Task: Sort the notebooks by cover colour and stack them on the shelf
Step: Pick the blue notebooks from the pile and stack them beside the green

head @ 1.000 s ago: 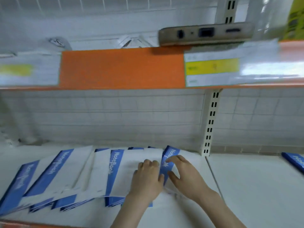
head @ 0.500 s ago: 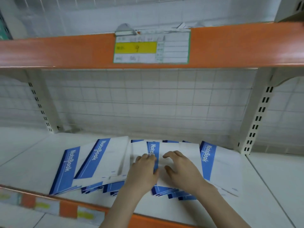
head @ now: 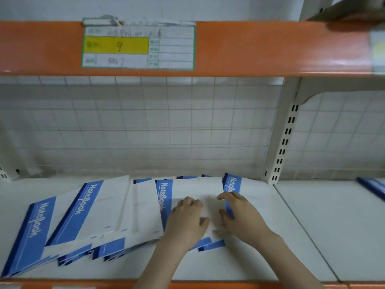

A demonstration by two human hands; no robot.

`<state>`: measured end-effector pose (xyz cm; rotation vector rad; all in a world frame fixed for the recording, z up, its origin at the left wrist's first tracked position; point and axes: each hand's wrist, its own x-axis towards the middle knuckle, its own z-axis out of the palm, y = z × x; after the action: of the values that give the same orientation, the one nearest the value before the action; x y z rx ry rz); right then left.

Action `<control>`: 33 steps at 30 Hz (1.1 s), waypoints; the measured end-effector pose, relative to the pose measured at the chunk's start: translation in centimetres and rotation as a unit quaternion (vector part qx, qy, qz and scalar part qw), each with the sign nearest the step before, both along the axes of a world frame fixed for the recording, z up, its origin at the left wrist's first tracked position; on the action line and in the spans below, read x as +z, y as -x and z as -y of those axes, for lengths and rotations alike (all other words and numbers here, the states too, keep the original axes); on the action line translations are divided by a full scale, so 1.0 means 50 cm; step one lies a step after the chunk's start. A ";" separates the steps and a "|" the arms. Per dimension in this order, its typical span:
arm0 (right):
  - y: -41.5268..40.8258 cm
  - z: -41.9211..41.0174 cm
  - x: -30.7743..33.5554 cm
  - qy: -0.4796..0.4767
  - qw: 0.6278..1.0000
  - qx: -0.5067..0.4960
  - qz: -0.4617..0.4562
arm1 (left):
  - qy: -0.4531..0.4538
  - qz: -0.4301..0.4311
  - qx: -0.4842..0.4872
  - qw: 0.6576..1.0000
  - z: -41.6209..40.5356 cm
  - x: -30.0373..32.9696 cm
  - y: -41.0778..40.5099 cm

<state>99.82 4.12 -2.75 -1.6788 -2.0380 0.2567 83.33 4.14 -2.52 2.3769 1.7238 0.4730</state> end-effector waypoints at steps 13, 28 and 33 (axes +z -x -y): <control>-0.085 -0.015 -0.034 0.064 0.994 -0.044 0.076 | 0.084 -0.054 -0.035 0.994 -0.026 -0.025 -0.046; -0.115 -0.017 -0.010 0.039 0.980 0.021 0.194 | 0.096 0.119 -0.009 0.988 -0.045 -0.025 -0.025; -0.123 0.003 -0.002 0.001 0.978 0.038 0.204 | 0.065 0.121 -0.004 0.990 -0.040 -0.028 -0.030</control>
<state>105.98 3.98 -2.84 -1.7685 -2.3972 -0.0709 84.82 6.14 -3.91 2.1367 1.5860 0.5996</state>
